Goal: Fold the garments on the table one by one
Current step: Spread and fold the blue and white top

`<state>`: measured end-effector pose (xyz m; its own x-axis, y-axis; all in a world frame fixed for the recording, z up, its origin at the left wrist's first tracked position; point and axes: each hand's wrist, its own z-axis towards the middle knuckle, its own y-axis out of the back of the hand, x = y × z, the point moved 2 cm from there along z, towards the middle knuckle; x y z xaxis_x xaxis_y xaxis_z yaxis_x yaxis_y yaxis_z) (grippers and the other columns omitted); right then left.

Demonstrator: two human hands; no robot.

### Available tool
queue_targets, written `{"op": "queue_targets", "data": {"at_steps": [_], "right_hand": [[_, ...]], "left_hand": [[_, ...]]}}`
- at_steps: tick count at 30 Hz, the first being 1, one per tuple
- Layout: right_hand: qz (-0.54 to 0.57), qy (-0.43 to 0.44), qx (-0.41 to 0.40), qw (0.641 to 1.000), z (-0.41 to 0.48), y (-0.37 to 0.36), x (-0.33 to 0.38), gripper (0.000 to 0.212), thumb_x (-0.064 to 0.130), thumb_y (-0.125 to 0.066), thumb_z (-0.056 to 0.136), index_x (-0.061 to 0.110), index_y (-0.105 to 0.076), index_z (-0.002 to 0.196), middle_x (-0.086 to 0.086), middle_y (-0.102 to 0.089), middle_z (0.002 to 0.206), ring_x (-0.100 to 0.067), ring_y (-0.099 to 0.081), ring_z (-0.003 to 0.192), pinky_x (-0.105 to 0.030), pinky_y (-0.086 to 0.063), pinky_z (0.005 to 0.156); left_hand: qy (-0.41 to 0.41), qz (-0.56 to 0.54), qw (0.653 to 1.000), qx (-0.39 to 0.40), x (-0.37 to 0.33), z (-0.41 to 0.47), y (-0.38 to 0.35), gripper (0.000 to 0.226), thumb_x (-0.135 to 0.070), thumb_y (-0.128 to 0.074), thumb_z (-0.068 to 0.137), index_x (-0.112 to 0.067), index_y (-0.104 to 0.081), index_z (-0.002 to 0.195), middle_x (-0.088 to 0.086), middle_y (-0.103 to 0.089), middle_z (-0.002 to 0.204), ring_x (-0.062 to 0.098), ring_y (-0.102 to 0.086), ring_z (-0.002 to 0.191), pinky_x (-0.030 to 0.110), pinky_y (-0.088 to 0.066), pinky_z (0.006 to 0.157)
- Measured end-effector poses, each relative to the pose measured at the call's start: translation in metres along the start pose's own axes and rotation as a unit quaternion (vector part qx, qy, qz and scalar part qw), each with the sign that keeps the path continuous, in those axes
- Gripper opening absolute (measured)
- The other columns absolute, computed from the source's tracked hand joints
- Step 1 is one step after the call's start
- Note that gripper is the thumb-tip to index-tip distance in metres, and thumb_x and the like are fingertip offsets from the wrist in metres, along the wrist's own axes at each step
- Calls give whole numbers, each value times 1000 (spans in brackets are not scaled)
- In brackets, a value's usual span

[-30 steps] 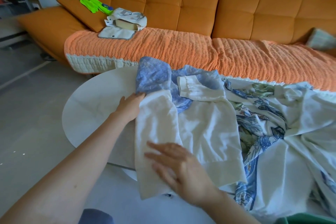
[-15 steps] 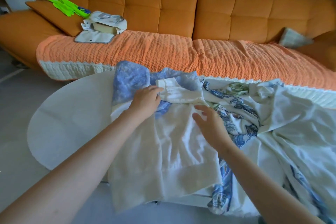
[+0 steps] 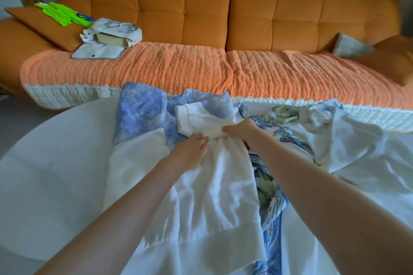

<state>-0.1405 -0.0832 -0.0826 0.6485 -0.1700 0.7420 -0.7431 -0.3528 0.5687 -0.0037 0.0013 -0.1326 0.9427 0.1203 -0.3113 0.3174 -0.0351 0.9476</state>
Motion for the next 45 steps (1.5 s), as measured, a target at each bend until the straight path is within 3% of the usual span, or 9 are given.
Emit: {"op": "queue_targets", "data": {"at_steps": [4,9,18,23,27,31,34,40,45], "right_hand": [[86,107,-41,990,1,-14,5,7,4,-64,77,-2,-61,74,-12,-55,71,-22,-52,64,-28,-39,57],[-124,269,-53,954,-24,-56,44,10,13,-53,86,10,-56,94,-12,-58,86,-27,-55,78,-27,-35,62],[-213,288,147,922,-94,-89,37,55,34,-48,94,10,-30,141,-12,-55,93,-33,-58,94,-37,-45,88],[-272,257,210,903,-105,-75,16,69,36,-51,92,23,-17,150,-15,-59,107,-22,-56,71,-31,-46,78],[-258,278,197,904,-101,-84,18,65,13,-45,93,20,-14,150,-15,-58,118,-30,-59,96,-36,-47,83],[-255,292,188,903,-97,-95,15,47,13,-47,92,10,-38,138,-14,-57,122,-33,-52,114,-36,-42,93],[-255,288,190,903,-96,-100,10,41,20,-49,93,11,-45,133,-13,-56,123,-30,-51,113,-30,-37,86],[-237,279,219,905,-100,-93,13,17,30,-47,97,18,-56,104,3,-56,88,-20,-48,83,-26,-36,74],[-162,296,65,939,-118,-45,3,36,33,-52,94,17,-59,125,-4,-67,110,-14,-60,88,-23,-43,78]], "left_hand": [[83,-250,961,-79,2,13,23,36,-34,-37,97,-13,-64,109,14,-62,118,28,-57,105,33,-43,88],[169,-450,859,-176,12,32,59,32,-46,-54,88,-16,-60,82,8,-66,84,22,-61,72,22,-48,61],[306,-357,858,-205,67,45,59,37,-18,-54,89,4,-55,118,19,-60,119,33,-57,108,31,-42,78],[230,-356,870,-252,69,41,59,45,-14,-51,91,-3,-38,133,16,-52,128,30,-51,113,29,-37,78],[53,-57,930,-360,53,29,67,69,2,-58,85,-12,-28,146,15,-26,150,30,-24,138,35,-24,109],[17,121,978,-168,58,23,56,33,-24,-38,99,-21,-59,124,5,-41,145,18,-27,139,42,-8,113],[40,232,972,19,75,16,33,45,-31,-17,103,-23,-28,146,1,-19,155,17,-14,143,49,-11,112],[58,192,980,11,72,12,38,48,-32,-25,102,-22,-18,149,0,-9,158,17,-2,145,55,2,112],[-16,-192,972,-133,54,-33,40,33,-23,-48,95,-18,-58,126,5,-52,138,22,-41,133,44,-20,114]]}}
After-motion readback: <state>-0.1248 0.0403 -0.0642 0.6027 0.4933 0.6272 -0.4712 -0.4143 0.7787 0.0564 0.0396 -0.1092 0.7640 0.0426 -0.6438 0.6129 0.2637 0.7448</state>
